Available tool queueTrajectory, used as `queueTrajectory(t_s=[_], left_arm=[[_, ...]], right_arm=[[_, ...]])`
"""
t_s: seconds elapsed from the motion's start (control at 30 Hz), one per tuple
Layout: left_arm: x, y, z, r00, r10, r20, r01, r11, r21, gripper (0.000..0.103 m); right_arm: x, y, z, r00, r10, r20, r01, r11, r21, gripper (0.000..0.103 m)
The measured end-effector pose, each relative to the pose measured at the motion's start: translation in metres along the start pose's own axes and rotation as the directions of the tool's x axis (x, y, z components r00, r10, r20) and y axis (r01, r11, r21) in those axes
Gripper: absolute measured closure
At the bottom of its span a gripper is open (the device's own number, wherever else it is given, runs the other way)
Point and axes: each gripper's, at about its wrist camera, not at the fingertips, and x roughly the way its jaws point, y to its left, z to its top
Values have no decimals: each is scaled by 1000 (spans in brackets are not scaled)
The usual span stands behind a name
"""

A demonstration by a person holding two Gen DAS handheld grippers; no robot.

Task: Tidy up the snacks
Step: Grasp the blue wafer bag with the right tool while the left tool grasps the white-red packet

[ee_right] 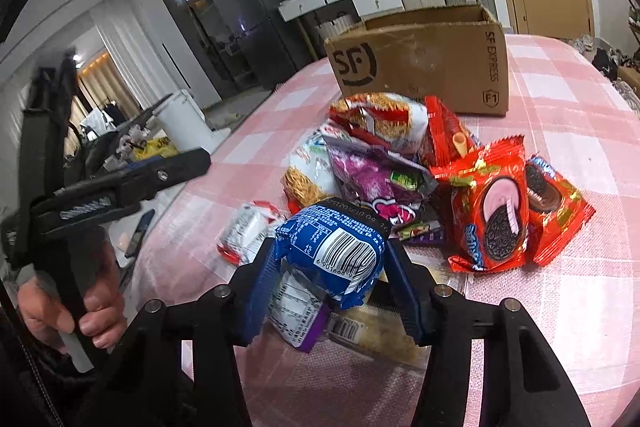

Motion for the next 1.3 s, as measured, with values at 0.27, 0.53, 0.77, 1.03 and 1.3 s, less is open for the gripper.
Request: queueTrajectory(t_s=[0.27,0.53,0.77,1.03,1.3], left_arm=[[8,20,-5,996,-74,-46,72,996,-45,1],[30,23,-22,989,-85,-120,82,996,-32,1],[54,8,-30,976,-82,-201,84,996,3,1],[80,-4,-33,961,-42,-273,52,998,32,4],[93,-5,-35,951,-66,-303,79,996,29,55]], right_arm=[[-19,-1,8,998,7,62,-7,1000,-3,49],[-34,-6,9,995,8,97,-8,1000,1,49],[-37,-12,5,995,1,99,-2,1000,8,49],[-37,-21,3,995,5,99,-8,1000,26,49],[-37,-25,1,996,6,94,-9,999,37,49]])
